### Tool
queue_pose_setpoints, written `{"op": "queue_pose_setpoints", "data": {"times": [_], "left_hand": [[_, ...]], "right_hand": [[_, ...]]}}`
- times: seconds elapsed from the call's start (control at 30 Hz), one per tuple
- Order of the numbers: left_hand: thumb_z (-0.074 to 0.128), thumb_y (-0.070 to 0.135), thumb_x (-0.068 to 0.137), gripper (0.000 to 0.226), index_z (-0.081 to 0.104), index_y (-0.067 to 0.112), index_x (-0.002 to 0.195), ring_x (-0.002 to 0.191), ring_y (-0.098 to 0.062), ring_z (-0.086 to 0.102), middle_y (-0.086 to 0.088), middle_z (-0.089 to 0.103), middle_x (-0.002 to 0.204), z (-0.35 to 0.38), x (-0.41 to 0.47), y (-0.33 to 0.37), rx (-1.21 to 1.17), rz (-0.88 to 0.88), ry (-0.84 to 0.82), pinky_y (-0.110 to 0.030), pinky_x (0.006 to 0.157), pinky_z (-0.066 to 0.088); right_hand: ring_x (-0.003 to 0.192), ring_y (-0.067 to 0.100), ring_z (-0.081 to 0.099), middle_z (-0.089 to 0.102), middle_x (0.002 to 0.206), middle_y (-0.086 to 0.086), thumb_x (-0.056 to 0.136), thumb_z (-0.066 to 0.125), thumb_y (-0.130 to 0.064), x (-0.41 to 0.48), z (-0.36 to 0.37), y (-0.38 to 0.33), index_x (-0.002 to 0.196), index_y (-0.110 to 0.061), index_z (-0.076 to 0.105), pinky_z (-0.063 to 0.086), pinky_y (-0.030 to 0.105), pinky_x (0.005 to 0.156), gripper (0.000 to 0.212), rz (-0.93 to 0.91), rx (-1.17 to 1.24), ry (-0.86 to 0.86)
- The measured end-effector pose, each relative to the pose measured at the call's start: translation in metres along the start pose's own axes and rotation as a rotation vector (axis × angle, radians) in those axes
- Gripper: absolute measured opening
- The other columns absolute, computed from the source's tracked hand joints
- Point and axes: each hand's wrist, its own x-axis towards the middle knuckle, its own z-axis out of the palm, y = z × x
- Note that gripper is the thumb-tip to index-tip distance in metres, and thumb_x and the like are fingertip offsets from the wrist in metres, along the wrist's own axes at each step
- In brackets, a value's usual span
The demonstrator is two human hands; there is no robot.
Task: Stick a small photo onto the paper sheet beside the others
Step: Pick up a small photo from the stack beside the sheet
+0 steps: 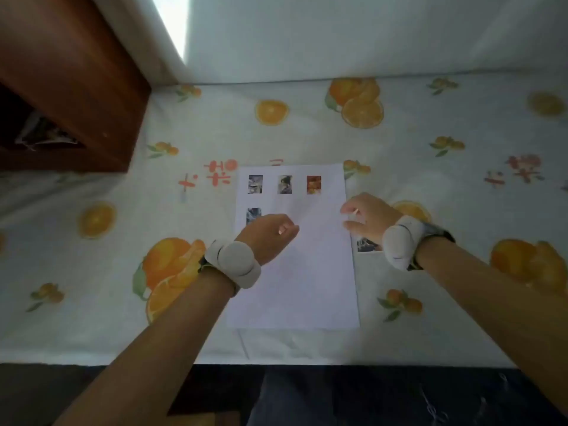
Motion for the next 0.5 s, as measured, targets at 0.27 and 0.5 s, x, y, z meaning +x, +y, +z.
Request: {"op": "queue_pose_setpoints", "data": {"times": [0.27, 0.5], "left_hand": [[0.04, 0.028, 0.092, 0.031, 0.057, 0.007, 0.107, 0.097, -0.023, 0.056, -0.013, 0.063, 0.113, 0.014, 0.019, 0.012, 0.01, 0.028, 0.008, -0.03, 0.085, 0.042], [0.04, 0.027, 0.092, 0.03, 0.058, 0.007, 0.106, 0.097, -0.023, 0.056, -0.013, 0.064, 0.112, 0.02, 0.033, 0.026, 0.003, 0.041, -0.003, -0.029, 0.085, 0.041]], "right_hand": [[0.115, 0.035, 0.043, 0.047, 0.127, 0.016, 0.066, 0.073, -0.037, -0.003, 0.006, 0.041, 0.117, -0.013, 0.048, 0.041, 0.043, 0.093, 0.061, 0.035, -0.178, 0.122], [0.119, 0.034, 0.036, 0.039, 0.132, 0.016, 0.07, 0.07, -0.027, -0.005, -0.004, 0.047, 0.125, -0.012, 0.041, 0.039, 0.041, 0.095, 0.065, 0.044, -0.178, 0.112]]}}
